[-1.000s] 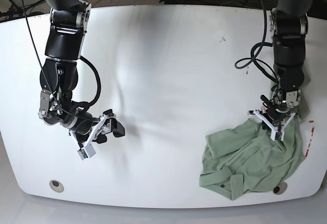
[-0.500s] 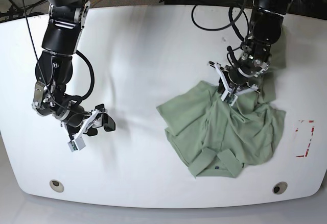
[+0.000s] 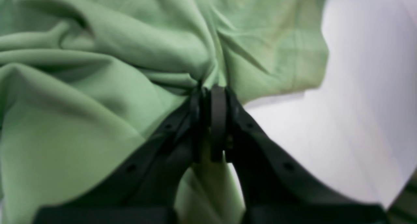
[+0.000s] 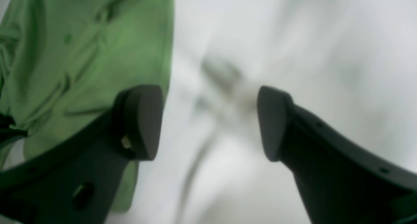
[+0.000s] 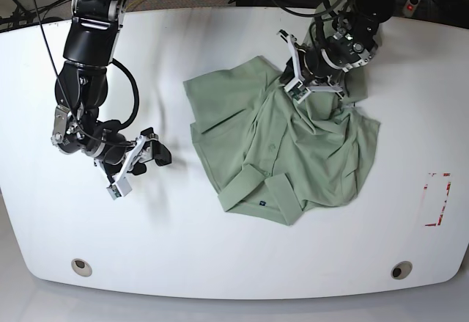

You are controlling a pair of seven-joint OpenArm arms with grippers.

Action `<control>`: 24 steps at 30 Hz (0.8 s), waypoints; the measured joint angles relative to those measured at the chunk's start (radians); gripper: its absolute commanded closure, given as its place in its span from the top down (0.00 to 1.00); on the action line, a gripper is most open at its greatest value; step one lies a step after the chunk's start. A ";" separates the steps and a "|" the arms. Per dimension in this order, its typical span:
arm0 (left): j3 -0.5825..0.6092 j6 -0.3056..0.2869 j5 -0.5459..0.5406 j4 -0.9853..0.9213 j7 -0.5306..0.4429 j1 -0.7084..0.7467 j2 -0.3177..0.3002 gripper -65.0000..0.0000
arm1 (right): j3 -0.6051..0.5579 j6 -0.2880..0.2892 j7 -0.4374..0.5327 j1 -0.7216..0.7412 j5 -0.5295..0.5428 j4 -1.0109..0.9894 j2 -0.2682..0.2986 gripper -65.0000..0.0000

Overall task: Fold the T-shirt properly
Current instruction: 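Grasp the heaped shirt with the left gripper and drag it toward the right gripper, then release the shirt with the left gripper and reposition both grippers at its edges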

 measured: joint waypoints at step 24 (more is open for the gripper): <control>-0.398 0.008 0.008 0.194 0.154 -0.014 0.036 0.58 | -0.103 -0.079 0.028 0.005 -0.007 -0.126 -0.206 0.68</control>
